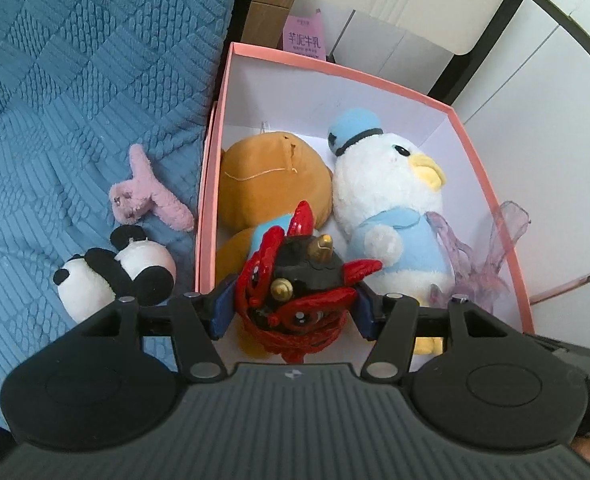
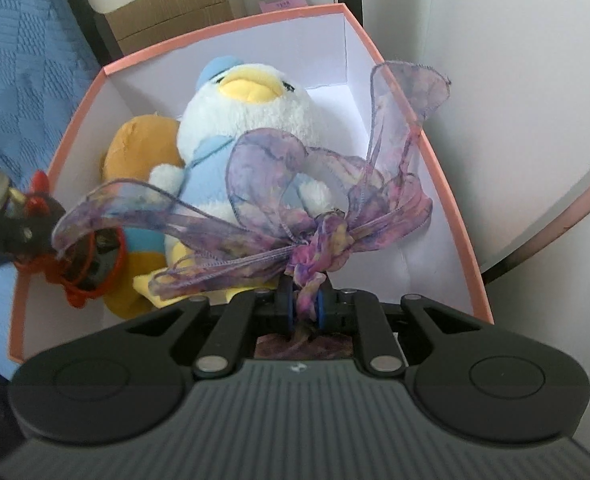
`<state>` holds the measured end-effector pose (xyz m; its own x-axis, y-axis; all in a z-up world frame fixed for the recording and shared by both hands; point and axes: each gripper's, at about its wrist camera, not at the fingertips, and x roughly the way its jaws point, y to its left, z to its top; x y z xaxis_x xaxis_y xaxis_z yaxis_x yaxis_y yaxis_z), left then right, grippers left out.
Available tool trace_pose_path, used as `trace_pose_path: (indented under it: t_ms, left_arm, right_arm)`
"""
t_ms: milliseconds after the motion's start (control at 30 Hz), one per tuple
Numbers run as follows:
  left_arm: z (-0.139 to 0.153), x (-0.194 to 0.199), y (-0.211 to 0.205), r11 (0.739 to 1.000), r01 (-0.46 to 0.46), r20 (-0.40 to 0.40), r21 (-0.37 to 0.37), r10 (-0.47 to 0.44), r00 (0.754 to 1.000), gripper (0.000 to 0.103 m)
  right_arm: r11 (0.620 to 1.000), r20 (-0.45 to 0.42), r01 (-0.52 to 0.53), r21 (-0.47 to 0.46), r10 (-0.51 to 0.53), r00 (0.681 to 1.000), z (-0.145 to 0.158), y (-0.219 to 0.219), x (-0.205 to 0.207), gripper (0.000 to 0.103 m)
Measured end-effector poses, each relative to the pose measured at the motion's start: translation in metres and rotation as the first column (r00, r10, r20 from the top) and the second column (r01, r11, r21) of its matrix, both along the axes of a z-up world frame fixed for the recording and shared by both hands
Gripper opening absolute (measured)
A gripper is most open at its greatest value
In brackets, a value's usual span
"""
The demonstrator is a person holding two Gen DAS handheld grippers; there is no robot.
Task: Organize objects
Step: 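Lower the red figure into the box with the left gripper while the right lowers the scarf, then open both grippers and withdraw them from the pink box toward the panda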
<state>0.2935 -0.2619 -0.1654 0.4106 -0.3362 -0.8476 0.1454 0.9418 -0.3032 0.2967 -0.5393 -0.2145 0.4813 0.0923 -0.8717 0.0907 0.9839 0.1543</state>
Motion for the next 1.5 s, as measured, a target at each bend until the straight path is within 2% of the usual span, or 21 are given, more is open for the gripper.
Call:
trace_pose_path:
  t_ms: [100,167,233,333,600,1000,1300,1500]
  left_arm:
    - [0.003,-0.002,0.002,1.000,0.009,-0.008,-0.003,-0.009,1.000,0.070]
    - [0.007,-0.005,0.005,1.000,0.016,-0.011,-0.022,-0.016,1.000,0.075]
    - [0.013,-0.009,0.007,0.999,0.023,0.004,-0.029,-0.023,1.000,0.076]
    - [0.024,-0.015,0.012,0.999,0.023,0.032,-0.026,-0.022,0.999,0.078]
    - [0.066,-0.036,0.035,0.996,0.036,0.113,-0.080,-0.027,0.993,0.078]
    - [0.137,-0.080,0.077,0.993,0.053,0.265,-0.102,-0.025,0.964,0.078]
    - [0.164,-0.117,0.112,0.992,0.033,0.316,-0.122,0.007,0.949,0.078]
    - [0.173,-0.141,0.142,0.993,0.015,0.343,-0.116,0.026,0.939,0.078]
  right_arm:
    - [1.000,0.007,0.019,-0.007,-0.019,1.000,0.007,-0.001,0.001,0.042]
    - [0.999,0.019,0.039,0.003,-0.039,0.999,0.013,-0.004,-0.002,0.079]
    - [0.998,0.037,0.043,0.037,-0.044,0.998,0.019,-0.007,-0.005,0.093]
    - [0.997,0.045,0.057,0.052,-0.060,0.997,0.031,-0.007,-0.011,0.093]
    - [0.998,0.131,0.048,0.050,-0.054,0.990,0.078,0.010,-0.028,0.093]
    - [0.999,0.264,-0.023,0.032,0.013,0.964,0.153,0.054,-0.066,0.093]
    - [0.996,0.316,-0.085,0.023,0.073,0.946,0.191,0.098,-0.103,0.093]
    - [0.993,0.333,-0.114,0.027,0.099,0.938,0.200,0.125,-0.127,0.093]
